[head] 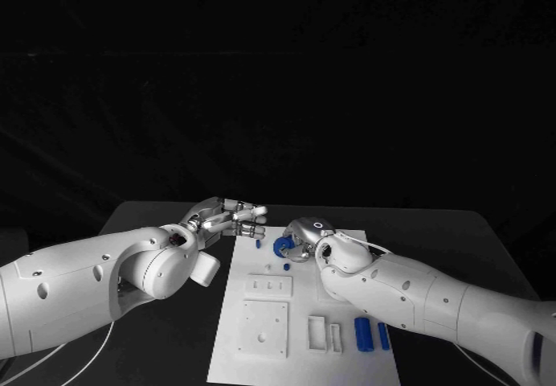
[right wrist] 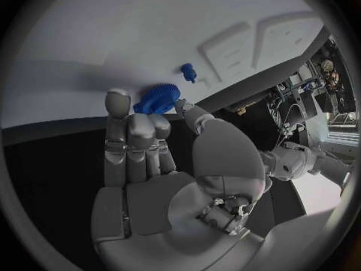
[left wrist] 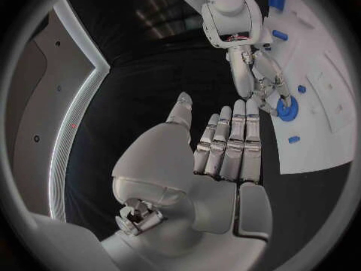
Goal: Assemble the parts on the task board
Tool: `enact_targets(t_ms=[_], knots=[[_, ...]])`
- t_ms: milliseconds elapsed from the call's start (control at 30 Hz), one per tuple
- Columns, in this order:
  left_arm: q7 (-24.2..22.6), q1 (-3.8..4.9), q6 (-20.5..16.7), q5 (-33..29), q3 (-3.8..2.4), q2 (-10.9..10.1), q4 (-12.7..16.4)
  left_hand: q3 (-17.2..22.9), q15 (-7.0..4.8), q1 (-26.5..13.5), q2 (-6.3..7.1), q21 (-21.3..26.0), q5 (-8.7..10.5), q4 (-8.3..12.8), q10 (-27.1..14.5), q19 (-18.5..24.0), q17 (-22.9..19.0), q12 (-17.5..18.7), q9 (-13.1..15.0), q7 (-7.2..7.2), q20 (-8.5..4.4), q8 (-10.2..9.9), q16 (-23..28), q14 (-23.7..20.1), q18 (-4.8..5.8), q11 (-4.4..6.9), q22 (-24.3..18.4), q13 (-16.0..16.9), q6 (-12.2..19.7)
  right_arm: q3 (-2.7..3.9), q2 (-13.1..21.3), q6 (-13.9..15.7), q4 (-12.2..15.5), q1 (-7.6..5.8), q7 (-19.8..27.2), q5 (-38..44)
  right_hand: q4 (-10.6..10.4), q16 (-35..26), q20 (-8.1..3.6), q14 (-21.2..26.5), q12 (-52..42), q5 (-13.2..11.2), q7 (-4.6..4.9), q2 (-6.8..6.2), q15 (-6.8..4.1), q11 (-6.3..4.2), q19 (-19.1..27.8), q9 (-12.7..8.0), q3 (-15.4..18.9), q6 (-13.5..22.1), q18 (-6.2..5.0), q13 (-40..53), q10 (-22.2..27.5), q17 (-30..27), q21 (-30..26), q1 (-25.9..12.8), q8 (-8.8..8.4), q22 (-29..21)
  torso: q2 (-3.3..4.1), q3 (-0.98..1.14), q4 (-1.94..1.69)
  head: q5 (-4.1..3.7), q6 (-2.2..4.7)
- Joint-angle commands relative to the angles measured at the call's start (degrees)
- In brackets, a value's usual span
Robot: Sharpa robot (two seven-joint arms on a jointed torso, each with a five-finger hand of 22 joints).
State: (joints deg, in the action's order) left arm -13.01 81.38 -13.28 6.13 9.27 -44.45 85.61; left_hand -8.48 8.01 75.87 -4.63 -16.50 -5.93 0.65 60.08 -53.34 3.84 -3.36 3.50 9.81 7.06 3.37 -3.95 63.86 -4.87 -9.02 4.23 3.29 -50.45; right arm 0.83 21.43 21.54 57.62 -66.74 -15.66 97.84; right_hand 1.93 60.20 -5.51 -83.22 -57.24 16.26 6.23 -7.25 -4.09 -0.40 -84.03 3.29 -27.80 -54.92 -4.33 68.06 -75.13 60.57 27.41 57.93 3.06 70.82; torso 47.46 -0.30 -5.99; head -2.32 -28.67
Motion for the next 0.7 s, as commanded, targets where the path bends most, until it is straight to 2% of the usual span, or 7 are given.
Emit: enact_targets(t_ms=[33,200,333,500,700], knots=[[-0.1,0.02,1.2,0.2,-0.04,0.0,0.1,0.0,0.03,-0.8,-0.21,0.2,-0.31,-0.5,-0.4,0.2,0.1,-0.2,0.0,0.06,0.18,0.1,0.1,-0.2,0.4,0.0,0.0,0.1,0.3,-0.14,0.3,-1.9,0.1,0.23,1.5,-2.5,0.2,0.3,-0.06,0.0,-0.4,0.2,-0.13,0.35,-0.28,-0.07,-2.5,0.2,-0.8,-1.5,-1.0,0.1,0.1,0.1,0.2,-0.7,0.42,0.0,0.0,0.0,0.04,0.05,-0.03],[0.2,0.02,1.3,0.2,-0.04,0.0,-0.1,-0.1,0.07,-1.2,-0.18,0.2,-0.12,-1.1,-0.7,0.2,0.1,-0.2,-0.1,0.19,0.21,0.0,0.1,-0.3,0.39,-0.08,0.0,0.1,1.5,-0.14,0.7,-1.7,0.4,0.23,1.7,-3.0,0.7,0.4,-0.12,0.0,-0.5,0.1,-0.2,0.85,-0.33,-0.15,-2.5,0.3,-2.5,-3.1,-0.93,0.2,0.0,0.2,0.3,-1.3,0.49,0.0,-0.04,-0.05,0.01,0.13,0.07],[0.3,0.02,1.4,0.2,-0.04,-0.1,0.0,0.0,0.08,-1.2,-0.11,0.3,-0.07,-1.3,-0.7,0.2,0.1,-0.2,-0.1,0.17,0.22,0.0,0.1,-0.3,0.38,-0.08,0.0,0.1,1.3,-0.14,1.1,-1.5,0.5,0.23,1.6,-3.2,0.8,0.4,-0.13,0.0,-0.6,0.1,-0.21,0.89,-0.34,-0.16,-2.5,0.3,-2.8,-3.3,-0.94,0.3,0.0,0.2,0.3,-1.4,0.5,0.0,0.01,0.01,0.05,0.15,0.07],[0.3,0.02,1.4,0.2,-0.04,-0.2,0.0,0.0,0.08,-1.2,-0.11,0.3,-0.07,-1.3,-0.7,0.2,0.1,-0.2,-0.1,0.17,0.22,0.0,0.1,-0.3,0.38,-0.08,0.0,0.1,1.3,-0.14,1.9,-0.3,1.2,0.26,1.7,-3.4,1.4,0.5,-0.18,0.0,-0.6,2.2,-0.19,0.47,-0.4,-0.2,-2.5,0.3,-3.2,-3.3,-0.94,0.3,0.0,0.2,0.4,-1.4,0.5,0.0,0.01,0.0,0.09,0.19,0.05],[0.3,0.02,1.3,0.2,-0.04,-0.5,0.0,0.0,0.08,-1.2,-0.11,0.3,-0.07,-1.3,-0.7,0.2,0.1,-0.2,-0.1,0.17,0.22,0.0,0.1,-0.3,0.38,-0.08,0.0,0.1,1.3,-0.11,3.7,3.0,3.2,0.27,2.4,-4.0,2.4,0.7,-0.24,-0.1,-0.9,4.8,-0.14,0.04,-0.44,-0.25,-2.6,0.3,-3.1,-3.3,-0.93,0.5,-0.2,0.4,0.9,-0.6,0.49,0.1,0.0,0.09,0.2,0.31,0.12]])
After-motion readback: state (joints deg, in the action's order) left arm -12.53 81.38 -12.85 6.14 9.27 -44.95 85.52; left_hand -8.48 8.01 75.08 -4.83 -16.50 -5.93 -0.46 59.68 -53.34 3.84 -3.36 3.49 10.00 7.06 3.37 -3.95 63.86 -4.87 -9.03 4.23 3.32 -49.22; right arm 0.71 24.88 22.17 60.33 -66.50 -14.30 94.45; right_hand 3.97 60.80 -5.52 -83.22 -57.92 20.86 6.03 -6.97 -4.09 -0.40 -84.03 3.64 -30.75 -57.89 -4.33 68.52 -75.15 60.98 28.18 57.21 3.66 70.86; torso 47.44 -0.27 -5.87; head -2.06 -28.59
